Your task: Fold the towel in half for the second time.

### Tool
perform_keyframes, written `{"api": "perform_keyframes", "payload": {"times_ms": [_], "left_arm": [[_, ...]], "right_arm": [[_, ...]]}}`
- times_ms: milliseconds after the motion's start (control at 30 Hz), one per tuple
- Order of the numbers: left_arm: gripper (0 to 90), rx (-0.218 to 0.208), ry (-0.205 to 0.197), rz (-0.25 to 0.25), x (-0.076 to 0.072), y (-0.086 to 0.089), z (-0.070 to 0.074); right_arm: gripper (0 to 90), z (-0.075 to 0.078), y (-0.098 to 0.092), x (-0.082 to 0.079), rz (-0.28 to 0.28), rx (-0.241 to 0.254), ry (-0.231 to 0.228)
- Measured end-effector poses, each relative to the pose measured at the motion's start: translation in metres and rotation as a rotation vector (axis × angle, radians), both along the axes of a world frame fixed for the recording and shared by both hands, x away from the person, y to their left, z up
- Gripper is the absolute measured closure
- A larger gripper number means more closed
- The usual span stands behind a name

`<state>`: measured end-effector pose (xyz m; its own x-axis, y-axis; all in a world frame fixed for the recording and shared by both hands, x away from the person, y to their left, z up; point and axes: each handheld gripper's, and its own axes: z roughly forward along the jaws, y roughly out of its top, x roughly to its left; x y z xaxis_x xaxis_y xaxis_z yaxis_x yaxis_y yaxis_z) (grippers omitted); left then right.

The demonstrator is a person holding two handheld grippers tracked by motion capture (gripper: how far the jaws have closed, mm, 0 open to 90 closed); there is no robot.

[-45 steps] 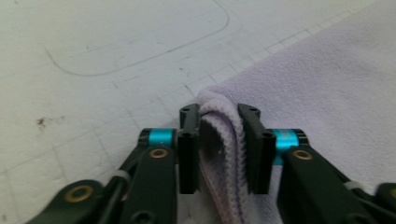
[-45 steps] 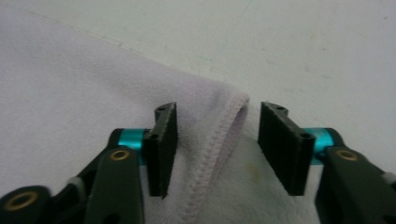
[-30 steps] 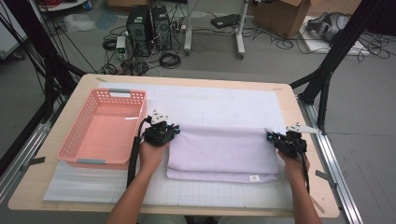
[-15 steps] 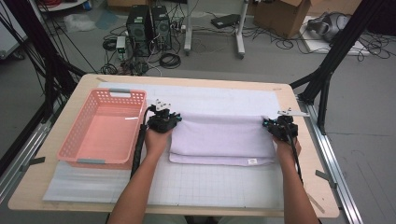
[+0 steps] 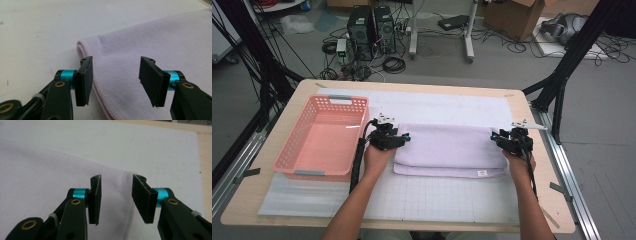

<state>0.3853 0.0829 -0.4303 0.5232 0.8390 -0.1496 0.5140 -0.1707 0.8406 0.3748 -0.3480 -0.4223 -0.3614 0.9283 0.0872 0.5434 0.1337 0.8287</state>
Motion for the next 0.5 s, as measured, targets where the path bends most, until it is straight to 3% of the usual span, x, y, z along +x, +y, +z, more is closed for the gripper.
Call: {"api": "perform_keyframes", "payload": {"times_ms": [167, 267, 367, 500], "left_arm": [[46.7, -0.007, -0.016, -0.024, -0.015, -0.002, -0.001], [46.7, 0.004, -0.007, -0.028, -0.022, -0.001, -0.003], [46.7, 0.021, 0.02, -0.029, -0.03, 0.002, -0.005], [47.0, 0.017, 0.023, -0.038, -0.042, 0.006, -0.007]], "right_arm": [[58.1, -0.001, 0.001, -0.016, 0.026, 0.015, 0.011], [58.1, 0.0, 0.001, -0.025, 0.049, -0.004, 0.007], [58.1, 0.0, 0.0, -0.037, 0.061, 0.013, -0.002], [58.1, -0.003, 0.001, -0.052, 0.079, 0.006, -0.005]]}}
